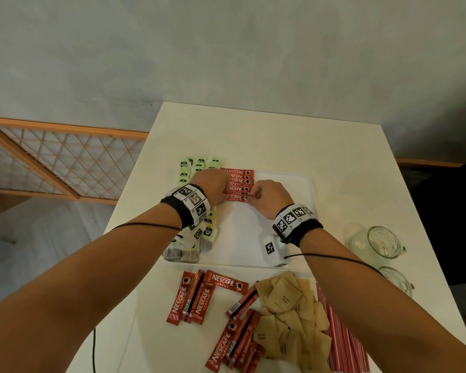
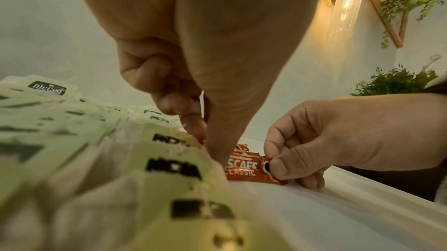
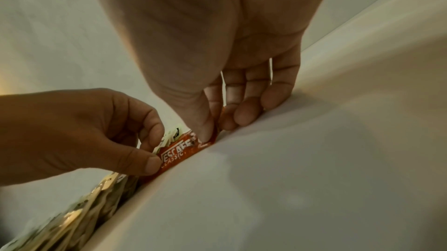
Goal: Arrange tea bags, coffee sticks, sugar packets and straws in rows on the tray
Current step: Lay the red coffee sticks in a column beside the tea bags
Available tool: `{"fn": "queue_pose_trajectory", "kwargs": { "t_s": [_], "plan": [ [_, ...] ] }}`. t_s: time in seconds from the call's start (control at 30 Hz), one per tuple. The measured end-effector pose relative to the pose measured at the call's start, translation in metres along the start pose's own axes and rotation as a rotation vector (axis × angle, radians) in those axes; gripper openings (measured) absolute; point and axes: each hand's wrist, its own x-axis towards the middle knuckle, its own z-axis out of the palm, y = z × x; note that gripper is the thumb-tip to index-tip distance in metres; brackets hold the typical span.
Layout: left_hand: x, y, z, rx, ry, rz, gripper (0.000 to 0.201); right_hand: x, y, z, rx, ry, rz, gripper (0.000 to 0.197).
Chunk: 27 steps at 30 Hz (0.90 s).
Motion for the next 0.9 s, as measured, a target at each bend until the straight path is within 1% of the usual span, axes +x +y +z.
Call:
{"fn": "queue_pose_trajectory", "kwargs": {
  "t_s": [0.17,0.4,0.57,0.67,0.77,0.9],
  "plan": [
    [-0.001,0.0,-0.002,-0.02,0.005,-0.017,0.012,0.001,0.001,0.0,0.005,0.027,0.03,0.015],
    [-0.002,0.002,-0.002,-0.055,-0.01,-0.007,0.011,0.002,0.002,0.001,0.018,0.04,0.064,0.026],
    [-0.005,0.002,-0.006,-0.085,0.017,0.017,0.011,-0.002,0.002,-0.005,0.027,0.036,0.064,0.029],
    [-0.01,0.0,-0.008,-0.093,0.039,0.035,0.013,-0.009,-0.001,-0.012,0.046,0.031,0.041,0.029],
    [-0.021,0.001,-0.011,-0.11,0.061,0.061,0.016,-0.024,-0.007,-0.022,0.08,0.011,-0.015,0.026],
    [-0.048,0.009,-0.021,-0.159,0.029,0.118,0.021,-0.056,-0.018,-0.034,0.119,-0.087,-0.13,0.02]
  ]
}}
